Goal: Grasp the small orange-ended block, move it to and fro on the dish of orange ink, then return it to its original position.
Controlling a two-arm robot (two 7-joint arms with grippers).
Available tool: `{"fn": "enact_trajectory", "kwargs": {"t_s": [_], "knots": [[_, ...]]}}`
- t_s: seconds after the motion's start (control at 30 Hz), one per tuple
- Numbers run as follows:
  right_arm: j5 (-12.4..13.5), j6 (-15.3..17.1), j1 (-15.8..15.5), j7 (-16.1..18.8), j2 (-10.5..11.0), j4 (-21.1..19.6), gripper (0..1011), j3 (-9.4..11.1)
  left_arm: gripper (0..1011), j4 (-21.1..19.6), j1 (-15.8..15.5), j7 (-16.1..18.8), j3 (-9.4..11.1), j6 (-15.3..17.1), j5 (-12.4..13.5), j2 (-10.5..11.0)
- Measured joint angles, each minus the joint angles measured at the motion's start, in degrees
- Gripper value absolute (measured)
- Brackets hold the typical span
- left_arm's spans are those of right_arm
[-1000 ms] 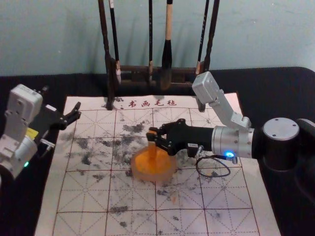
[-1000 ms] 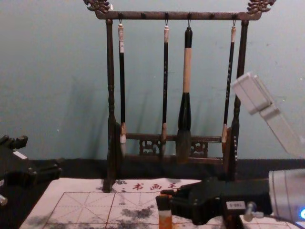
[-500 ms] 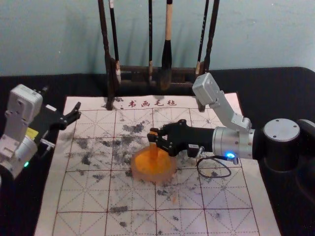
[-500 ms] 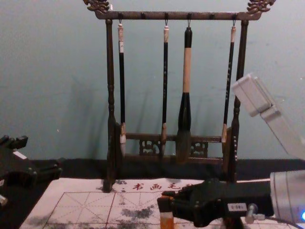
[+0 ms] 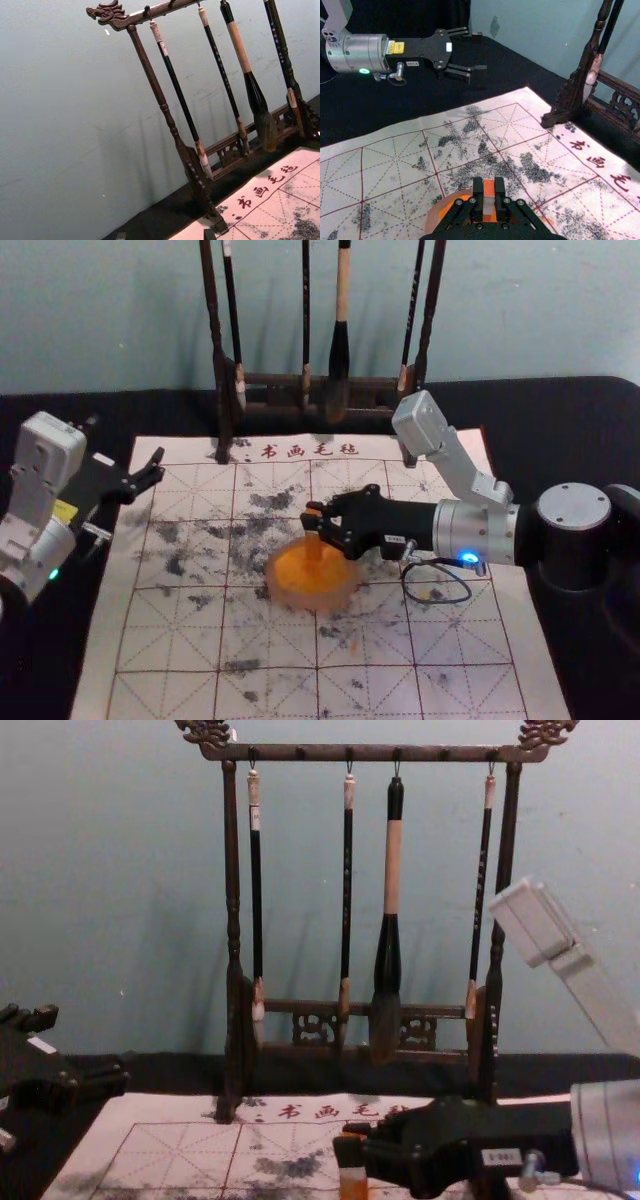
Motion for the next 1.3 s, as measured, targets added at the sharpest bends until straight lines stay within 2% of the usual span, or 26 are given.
{"fn": "enact_trajectory", "kwargs": {"t_s": [0.43,0.9,1.3], "knots": [[0.4,-0.1,-0.4,0.4,0.8,-0.5,129,0.4,1001,0.0,0.0,0.0,0.0,0.0,0.0,0.0],[1.1,-0.2,-1.6,1.5,2.3,-2.9,129,0.2,1001,0.0,0.0,0.0,0.0,0.0,0.0,0.0],[1.2,-0.2,-1.7,1.6,2.0,-3.5,129,-0.7,1001,0.0,0.0,0.0,0.0,0.0,0.0,0.0]]}}
